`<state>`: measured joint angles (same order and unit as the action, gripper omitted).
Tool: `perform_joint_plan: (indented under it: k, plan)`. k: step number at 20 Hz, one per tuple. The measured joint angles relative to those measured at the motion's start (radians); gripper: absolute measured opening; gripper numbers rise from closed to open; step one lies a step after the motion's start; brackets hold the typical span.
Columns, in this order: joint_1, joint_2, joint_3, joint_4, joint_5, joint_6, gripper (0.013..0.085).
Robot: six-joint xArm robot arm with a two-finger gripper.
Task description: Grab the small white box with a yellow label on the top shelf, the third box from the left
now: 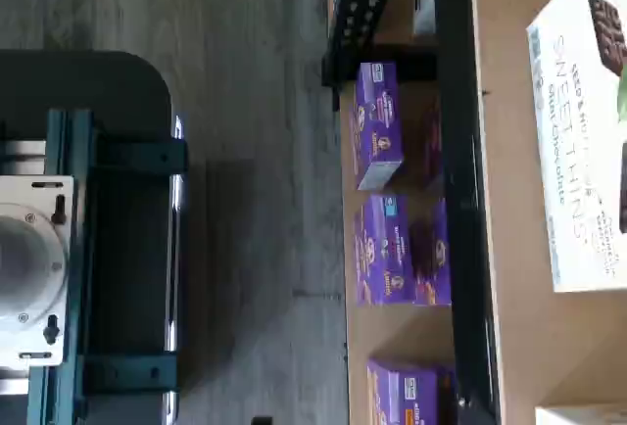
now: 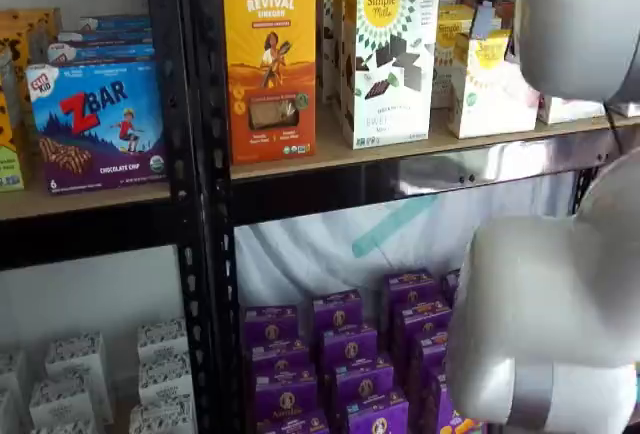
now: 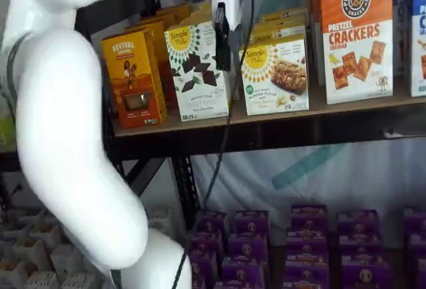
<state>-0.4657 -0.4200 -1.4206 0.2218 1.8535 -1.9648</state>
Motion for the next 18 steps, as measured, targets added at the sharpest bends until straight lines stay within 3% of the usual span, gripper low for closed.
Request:
perform_joint_plan:
  k: [3, 7, 10, 14, 18]
  plan:
    - [0.028, 0.009, -0.018, -0.024, 0.049, 0.021, 0.085]
    - [0.044, -0.013, 0.002, -0.021, 0.046, 0.039, 0.085]
    - [0.024, -0.02, 0.012, 0.025, 0.027, 0.036, 0.085]
    - [-0.025, -0.013, 0.021, 0.12, -0.04, 0.016, 0.085]
    - [-0.031, 0.038, -0.018, 0.133, -0.075, 0.008, 0.085]
